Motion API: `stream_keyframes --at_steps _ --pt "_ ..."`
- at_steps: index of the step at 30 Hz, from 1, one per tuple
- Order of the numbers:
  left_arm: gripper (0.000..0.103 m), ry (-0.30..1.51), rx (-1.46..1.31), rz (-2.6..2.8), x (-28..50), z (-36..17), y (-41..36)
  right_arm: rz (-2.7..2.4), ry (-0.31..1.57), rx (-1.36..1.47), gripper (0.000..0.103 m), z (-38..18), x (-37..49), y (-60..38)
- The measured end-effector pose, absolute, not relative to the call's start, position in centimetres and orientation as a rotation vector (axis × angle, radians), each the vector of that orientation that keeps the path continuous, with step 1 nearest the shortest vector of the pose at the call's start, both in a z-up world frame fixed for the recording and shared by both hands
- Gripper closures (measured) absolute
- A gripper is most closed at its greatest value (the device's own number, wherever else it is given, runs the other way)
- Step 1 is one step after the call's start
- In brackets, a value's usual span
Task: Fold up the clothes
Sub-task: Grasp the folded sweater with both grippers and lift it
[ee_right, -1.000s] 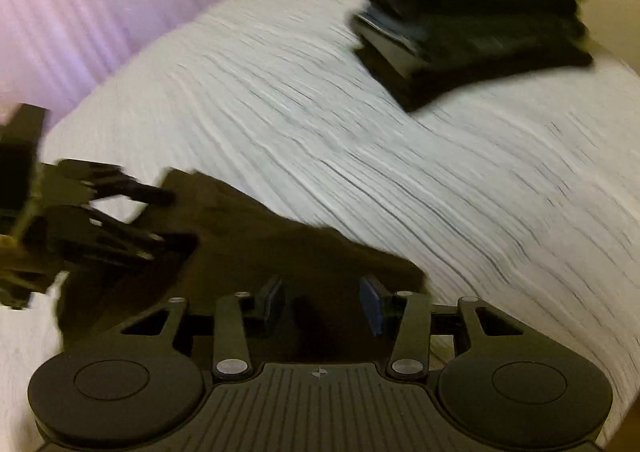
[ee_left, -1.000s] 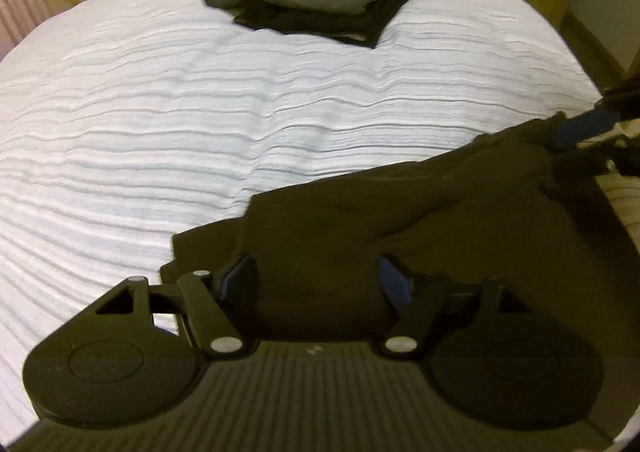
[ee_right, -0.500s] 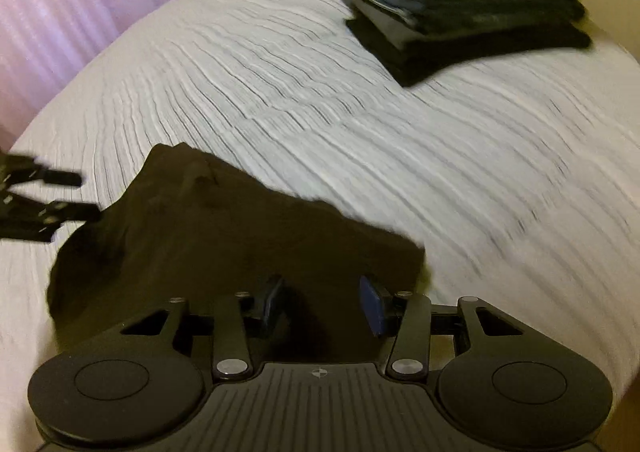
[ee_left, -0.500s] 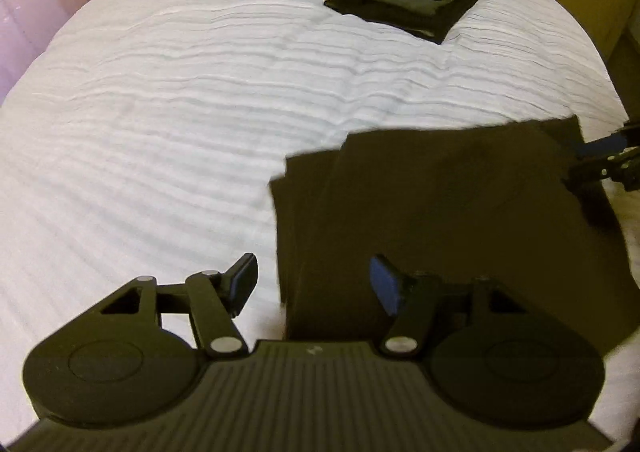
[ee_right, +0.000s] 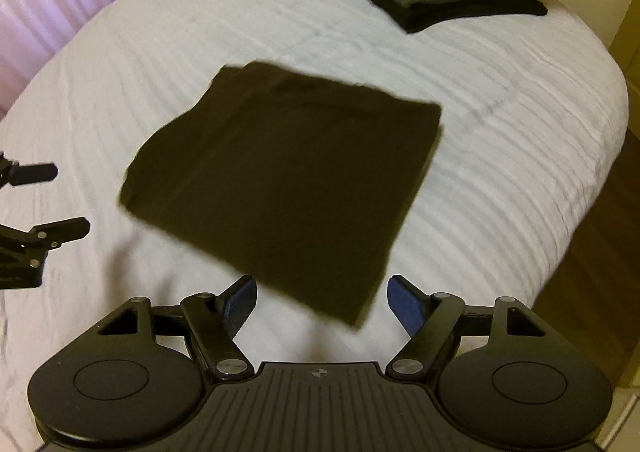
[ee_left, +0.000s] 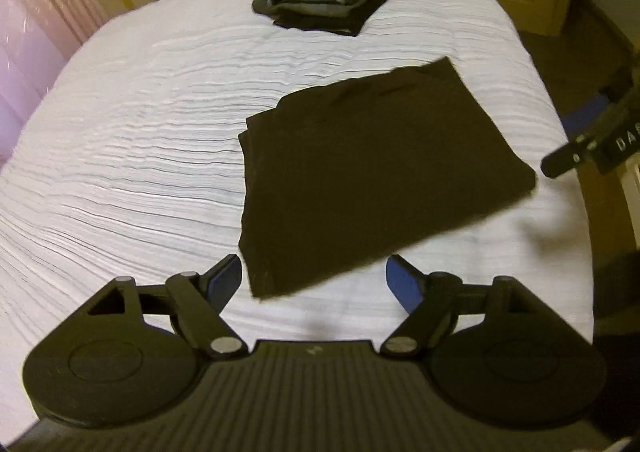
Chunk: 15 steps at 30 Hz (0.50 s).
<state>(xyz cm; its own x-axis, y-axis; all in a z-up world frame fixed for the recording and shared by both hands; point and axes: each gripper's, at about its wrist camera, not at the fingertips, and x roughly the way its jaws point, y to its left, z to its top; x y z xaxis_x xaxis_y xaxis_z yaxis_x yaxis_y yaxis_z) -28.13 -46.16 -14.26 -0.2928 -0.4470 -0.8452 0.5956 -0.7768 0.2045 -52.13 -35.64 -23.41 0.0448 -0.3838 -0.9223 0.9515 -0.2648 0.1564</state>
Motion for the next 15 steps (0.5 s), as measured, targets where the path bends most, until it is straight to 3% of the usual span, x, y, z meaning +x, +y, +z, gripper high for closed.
stream_keyframes --at_steps 15 --pt "0.021 0.023 1.27 -2.115 -23.0 -11.6 -39.4 -1.524 0.773 1.079 0.028 -18.8 -45.1 -33.1"
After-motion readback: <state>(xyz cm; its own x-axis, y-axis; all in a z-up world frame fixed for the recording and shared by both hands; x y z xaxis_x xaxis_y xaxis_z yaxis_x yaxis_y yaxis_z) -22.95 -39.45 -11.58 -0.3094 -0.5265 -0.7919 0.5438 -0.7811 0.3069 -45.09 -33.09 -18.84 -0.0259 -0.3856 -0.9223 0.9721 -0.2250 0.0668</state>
